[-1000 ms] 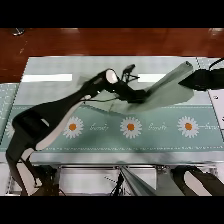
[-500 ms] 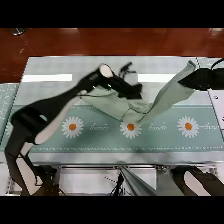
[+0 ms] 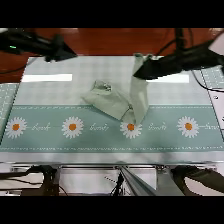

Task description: Fold the shirts.

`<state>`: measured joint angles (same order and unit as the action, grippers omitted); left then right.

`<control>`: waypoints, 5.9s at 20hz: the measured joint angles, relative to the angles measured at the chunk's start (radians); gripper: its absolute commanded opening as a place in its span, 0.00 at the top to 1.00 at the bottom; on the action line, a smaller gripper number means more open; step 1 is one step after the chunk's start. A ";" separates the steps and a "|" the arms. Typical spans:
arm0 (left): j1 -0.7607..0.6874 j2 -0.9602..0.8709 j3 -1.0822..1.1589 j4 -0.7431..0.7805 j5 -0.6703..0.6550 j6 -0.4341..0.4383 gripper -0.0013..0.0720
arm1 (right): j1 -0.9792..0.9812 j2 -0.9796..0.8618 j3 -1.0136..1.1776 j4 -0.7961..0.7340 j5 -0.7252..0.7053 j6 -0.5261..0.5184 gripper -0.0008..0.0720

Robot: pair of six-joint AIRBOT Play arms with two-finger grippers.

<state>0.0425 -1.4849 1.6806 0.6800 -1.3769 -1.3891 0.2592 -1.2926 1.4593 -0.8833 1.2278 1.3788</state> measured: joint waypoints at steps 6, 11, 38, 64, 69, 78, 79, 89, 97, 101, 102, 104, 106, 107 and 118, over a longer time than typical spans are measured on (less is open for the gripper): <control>0.237 0.390 -0.150 0.034 -0.030 0.088 0.95 | 0.154 -0.313 0.229 -0.004 -0.055 0.049 0.95; 0.298 0.644 -0.402 0.047 0.019 0.129 0.95 | 0.246 -0.509 0.367 0.006 -0.124 0.087 0.95; 0.312 0.763 -0.949 0.052 0.172 0.192 0.95 | -0.178 0.209 -0.164 -0.387 0.040 0.221 0.14; 0.312 0.763 -0.950 0.053 0.216 0.192 0.95 | 0.027 -0.253 -0.505 0.338 -0.403 -0.023 0.95; 0.312 0.763 -0.954 0.053 0.218 0.192 0.95 | 0.031 -0.265 -0.169 0.301 -0.264 -0.052 0.95; 0.312 0.763 -1.047 0.053 0.225 0.192 0.95 | -0.032 -0.267 0.459 -0.074 0.083 0.135 0.95; 0.312 0.763 -1.061 0.053 0.225 0.192 0.95 | -0.061 -0.265 0.502 -0.097 0.124 0.148 0.95; 0.312 0.763 -1.125 0.053 0.232 0.192 0.95 | -0.507 -0.142 0.599 -0.167 0.455 0.228 0.95; 0.307 0.763 -1.128 0.031 0.278 0.192 0.95 | -0.859 0.100 0.238 -0.271 0.577 0.227 0.95; 0.252 0.763 -1.128 0.024 0.310 0.192 0.95 | -1.065 0.263 -0.009 -0.408 0.592 0.231 0.95; 0.230 0.763 -1.128 0.024 0.319 0.192 0.95 | -1.110 0.302 -0.065 -0.454 0.596 0.236 0.95; 0.180 0.763 -1.128 0.024 0.342 0.192 0.95 | -1.188 0.380 -0.175 -0.558 0.607 0.251 0.95; 0.129 0.763 -1.128 0.023 0.367 0.192 0.95 | -1.235 0.451 -0.277 -0.662 0.611 0.268 0.68; 0.104 0.763 -1.128 0.023 0.386 0.192 0.95 | -1.249 0.478 -0.323 -0.717 0.611 0.284 0.24; -0.037 0.624 -0.919 -0.054 0.462 0.191 0.95 | -1.208 0.516 -0.438 -0.549 0.317 0.295 0.95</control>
<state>0.0059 -0.8604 0.7612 0.6262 -0.9154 -1.1984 -0.9485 -0.7765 1.0210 -1.4326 1.5444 1.6737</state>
